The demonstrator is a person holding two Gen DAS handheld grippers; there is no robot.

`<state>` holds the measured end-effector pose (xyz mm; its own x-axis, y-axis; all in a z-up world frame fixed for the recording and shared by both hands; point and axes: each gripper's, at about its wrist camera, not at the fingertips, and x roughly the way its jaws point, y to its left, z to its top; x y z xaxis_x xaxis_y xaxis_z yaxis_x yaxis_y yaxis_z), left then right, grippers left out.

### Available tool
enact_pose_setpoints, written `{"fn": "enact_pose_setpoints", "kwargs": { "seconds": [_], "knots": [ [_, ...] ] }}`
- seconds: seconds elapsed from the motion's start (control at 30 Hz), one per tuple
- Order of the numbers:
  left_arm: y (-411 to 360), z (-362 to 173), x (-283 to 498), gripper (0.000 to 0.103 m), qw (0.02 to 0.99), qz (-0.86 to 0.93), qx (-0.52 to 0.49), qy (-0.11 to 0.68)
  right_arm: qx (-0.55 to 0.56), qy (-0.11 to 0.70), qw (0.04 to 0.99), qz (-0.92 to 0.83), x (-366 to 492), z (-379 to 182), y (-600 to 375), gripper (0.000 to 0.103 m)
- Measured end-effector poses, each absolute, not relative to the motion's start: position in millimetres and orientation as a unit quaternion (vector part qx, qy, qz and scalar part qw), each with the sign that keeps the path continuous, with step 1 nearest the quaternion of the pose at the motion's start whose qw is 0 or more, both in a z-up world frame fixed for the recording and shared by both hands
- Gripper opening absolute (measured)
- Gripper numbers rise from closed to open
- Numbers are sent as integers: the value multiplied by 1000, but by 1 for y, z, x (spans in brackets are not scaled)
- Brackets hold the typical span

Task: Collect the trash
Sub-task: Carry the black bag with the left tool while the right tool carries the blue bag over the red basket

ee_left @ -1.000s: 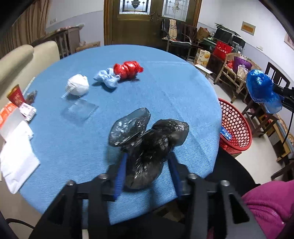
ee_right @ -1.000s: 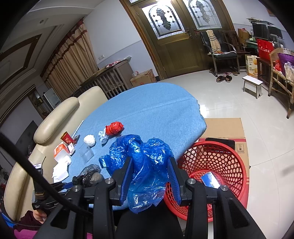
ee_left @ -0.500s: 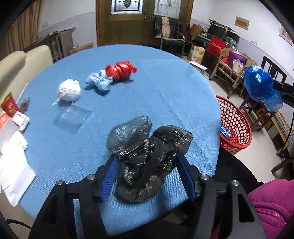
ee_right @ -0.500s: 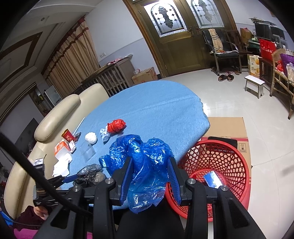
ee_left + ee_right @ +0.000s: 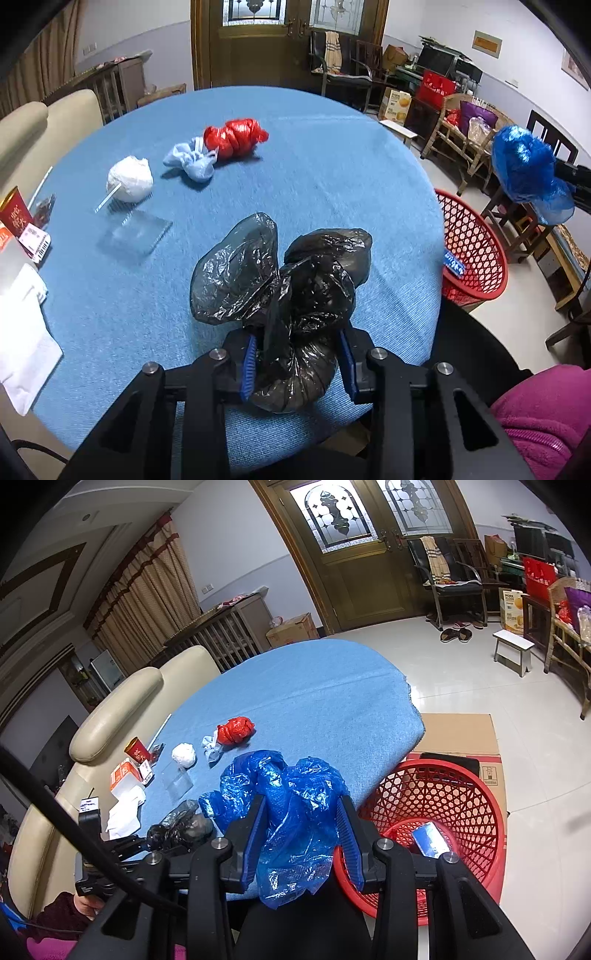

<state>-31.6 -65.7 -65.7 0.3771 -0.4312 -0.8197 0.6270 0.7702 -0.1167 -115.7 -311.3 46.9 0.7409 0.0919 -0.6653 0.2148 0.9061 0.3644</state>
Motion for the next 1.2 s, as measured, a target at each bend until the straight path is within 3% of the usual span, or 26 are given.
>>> {"fn": "enact_pose_setpoints", "kwargs": {
  "seconds": [0.4, 0.83, 1.2],
  "knots": [
    [-86, -3, -47, 38, 843, -343, 115, 399, 208, 343, 914, -56, -133, 65, -324, 41],
    [-121, 71, -50, 38, 857, -374, 93, 343, 205, 268, 933, -122, -170, 121, -372, 41],
    [-166, 94, -64, 38, 845, -403, 112, 332, 215, 249, 930, -167, -190, 138, -399, 42]
  ]
}}
